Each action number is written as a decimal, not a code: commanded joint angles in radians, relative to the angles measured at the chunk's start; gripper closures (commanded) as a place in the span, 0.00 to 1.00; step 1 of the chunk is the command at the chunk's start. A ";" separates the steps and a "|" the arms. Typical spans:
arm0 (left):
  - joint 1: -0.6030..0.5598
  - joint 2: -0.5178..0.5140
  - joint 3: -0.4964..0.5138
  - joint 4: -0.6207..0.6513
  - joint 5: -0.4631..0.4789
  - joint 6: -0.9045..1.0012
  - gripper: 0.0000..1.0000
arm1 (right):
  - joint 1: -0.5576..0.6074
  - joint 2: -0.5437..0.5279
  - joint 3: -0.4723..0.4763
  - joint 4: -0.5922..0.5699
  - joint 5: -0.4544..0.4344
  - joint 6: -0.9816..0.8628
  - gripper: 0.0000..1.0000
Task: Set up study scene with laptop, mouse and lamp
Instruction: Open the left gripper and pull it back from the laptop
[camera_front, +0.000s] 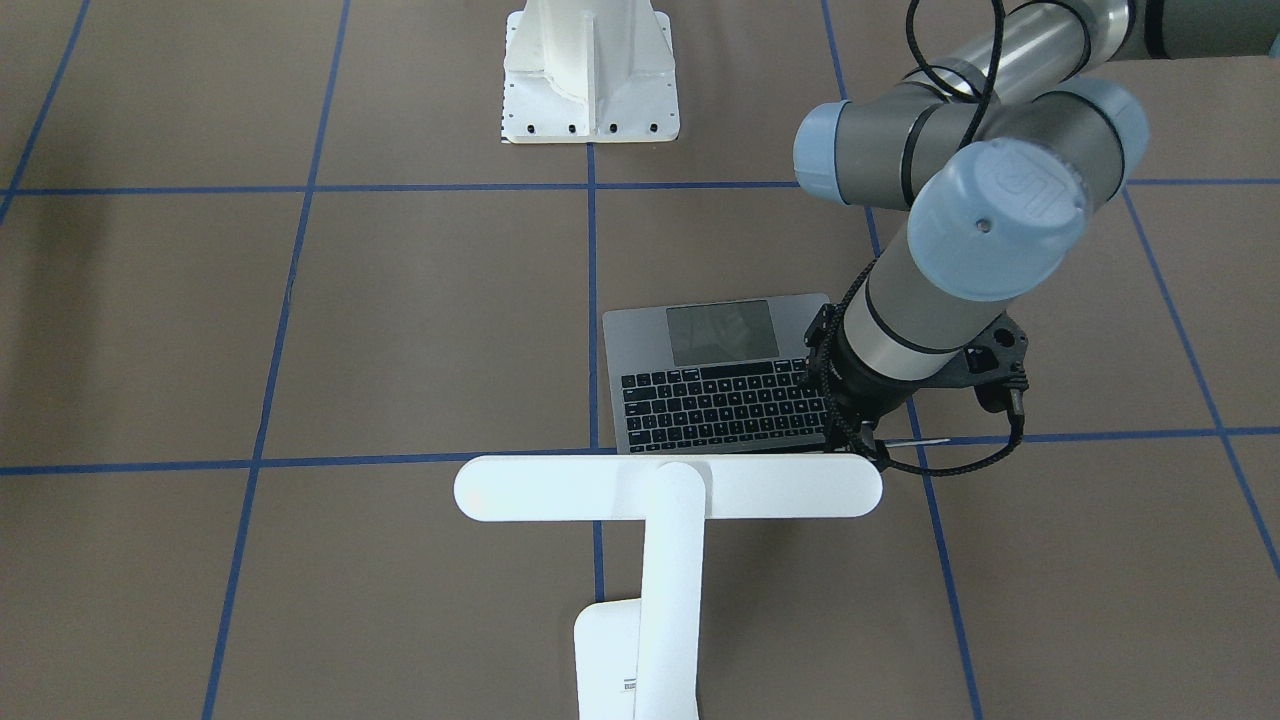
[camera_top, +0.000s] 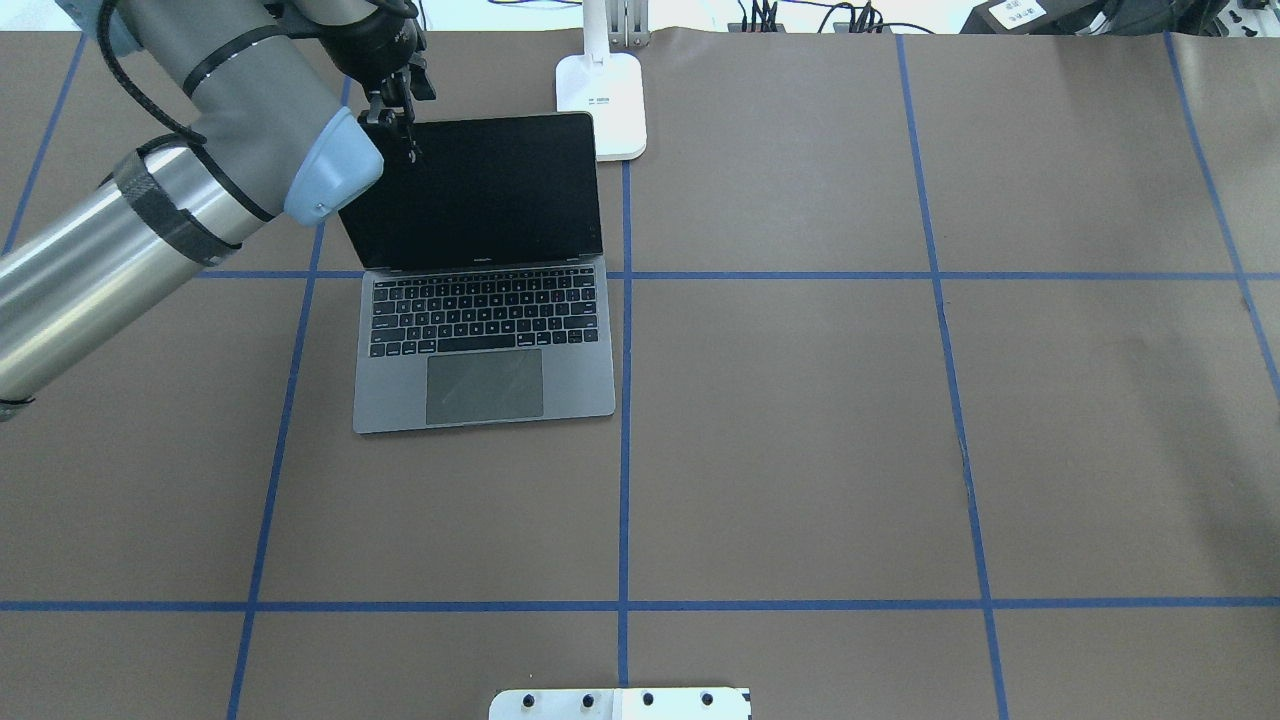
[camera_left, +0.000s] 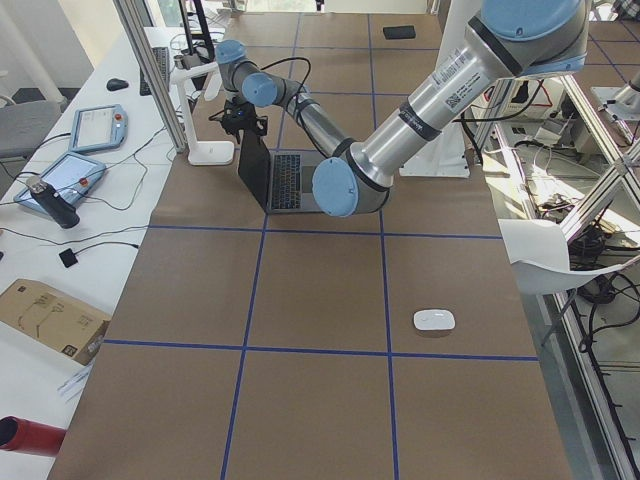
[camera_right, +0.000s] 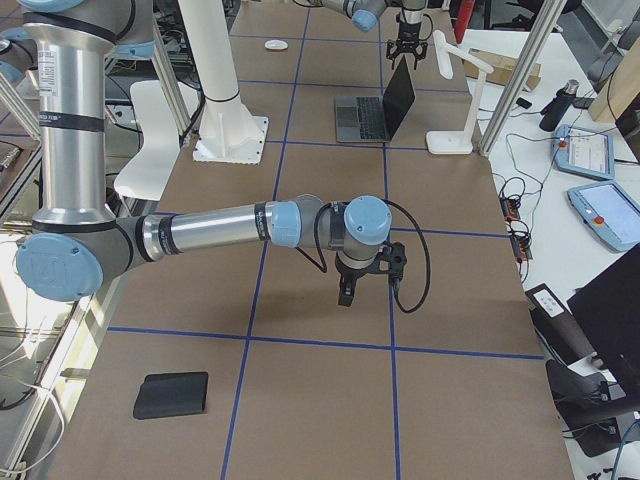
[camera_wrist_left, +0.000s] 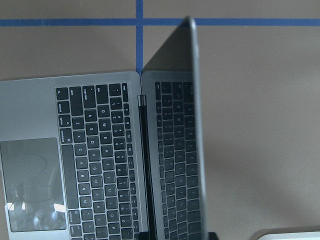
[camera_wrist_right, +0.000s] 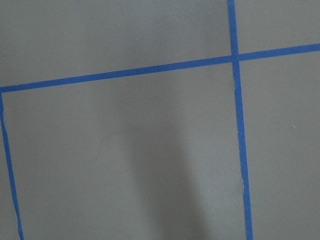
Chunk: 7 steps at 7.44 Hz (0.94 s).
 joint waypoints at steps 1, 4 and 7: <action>-0.073 0.128 -0.209 0.062 0.003 0.111 0.00 | 0.000 -0.015 0.008 0.025 0.002 -0.005 0.00; -0.075 0.259 -0.459 0.265 0.008 0.630 0.00 | -0.014 -0.026 0.006 0.030 0.002 -0.026 0.00; -0.075 0.344 -0.490 0.261 0.013 0.996 0.00 | -0.037 -0.129 -0.002 0.020 0.005 -0.275 0.00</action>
